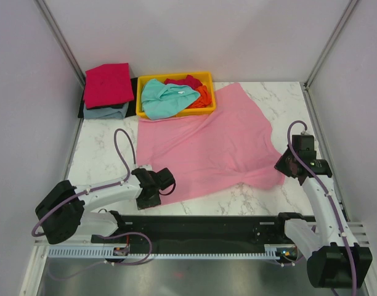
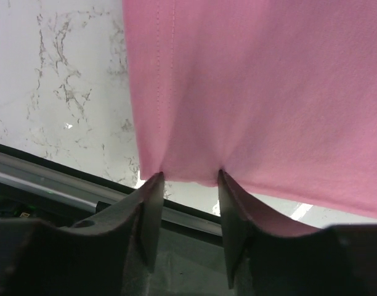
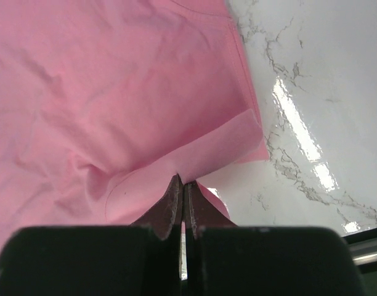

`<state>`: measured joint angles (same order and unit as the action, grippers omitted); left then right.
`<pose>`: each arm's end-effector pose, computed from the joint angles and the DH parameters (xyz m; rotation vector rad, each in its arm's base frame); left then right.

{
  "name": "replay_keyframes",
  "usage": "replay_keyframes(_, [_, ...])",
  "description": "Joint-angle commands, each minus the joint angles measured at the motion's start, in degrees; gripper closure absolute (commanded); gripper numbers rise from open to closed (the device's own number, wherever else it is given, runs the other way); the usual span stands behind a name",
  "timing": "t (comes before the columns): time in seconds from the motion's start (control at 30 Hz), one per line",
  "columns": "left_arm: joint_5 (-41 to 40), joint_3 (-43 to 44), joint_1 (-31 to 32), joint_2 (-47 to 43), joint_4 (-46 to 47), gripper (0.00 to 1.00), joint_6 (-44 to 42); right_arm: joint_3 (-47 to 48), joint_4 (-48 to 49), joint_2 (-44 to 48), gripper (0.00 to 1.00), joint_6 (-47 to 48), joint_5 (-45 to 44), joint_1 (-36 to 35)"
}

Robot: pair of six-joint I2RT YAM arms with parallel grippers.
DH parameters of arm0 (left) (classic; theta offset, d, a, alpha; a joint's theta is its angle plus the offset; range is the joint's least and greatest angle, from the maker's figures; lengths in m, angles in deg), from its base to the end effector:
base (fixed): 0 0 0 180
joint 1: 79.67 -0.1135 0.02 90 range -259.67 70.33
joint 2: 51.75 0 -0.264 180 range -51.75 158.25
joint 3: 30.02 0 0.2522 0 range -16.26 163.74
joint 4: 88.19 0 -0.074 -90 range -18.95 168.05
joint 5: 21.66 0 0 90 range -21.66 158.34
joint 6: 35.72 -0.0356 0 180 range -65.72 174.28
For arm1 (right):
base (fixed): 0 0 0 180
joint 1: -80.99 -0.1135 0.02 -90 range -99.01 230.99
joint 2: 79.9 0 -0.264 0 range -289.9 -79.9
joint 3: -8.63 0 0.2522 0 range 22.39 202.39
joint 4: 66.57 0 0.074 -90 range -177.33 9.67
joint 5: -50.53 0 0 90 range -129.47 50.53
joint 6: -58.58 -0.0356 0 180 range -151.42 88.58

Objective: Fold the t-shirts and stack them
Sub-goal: Flatten the tshirt out

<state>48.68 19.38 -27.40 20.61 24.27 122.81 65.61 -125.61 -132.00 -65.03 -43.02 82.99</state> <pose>0.1143 -0.1281 0.1592 -0.3990 2.8084 0.2535 0.1731 -0.0082 0.2545 0.7945 2.3911 0.1468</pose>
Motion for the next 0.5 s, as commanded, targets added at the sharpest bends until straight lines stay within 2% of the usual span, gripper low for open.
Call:
replay_keyframes(0.0, [-2.7, 0.6, 1.2, 0.7, -0.6, 0.55, 4.0, 2.6, 1.9, 0.3, 1.0, 1.6, 0.4, 1.2])
replay_keyframes(0.13, [-3.8, 0.2, 1.2, 0.2, -0.5, 0.78, 4.4, 2.1, 1.8, 0.9, 1.0, 1.4, 1.4, 1.3])
replay_keyframes(0.3, [-4.9, -0.2, 1.3, 0.1, -0.3, 0.89, 4.5, 2.0, 1.0, 1.6, 1.0, 1.5, 1.5, 1.3])
replay_keyframes(0.33, [-5.2, -0.4, 1.3, -0.5, -0.2, 0.96, 4.7, 2.0, 0.9, 2.0, 1.0, 1.4, 1.7, 1.3])
replay_keyframes(0.37, [-5.4, -0.8, 1.3, -0.7, 0.2, 0.98, 4.7, 2.0, 0.8, 2.3, 1.0, 1.3, 1.9, 1.3])
replay_keyframes(0.47, [-5.8, -1.3, 1.3, -1.6, 0.9, 0.98, 3.6, 1.9, 0.2, 3.1, 1.0, 1.3, 2.3, 1.3])
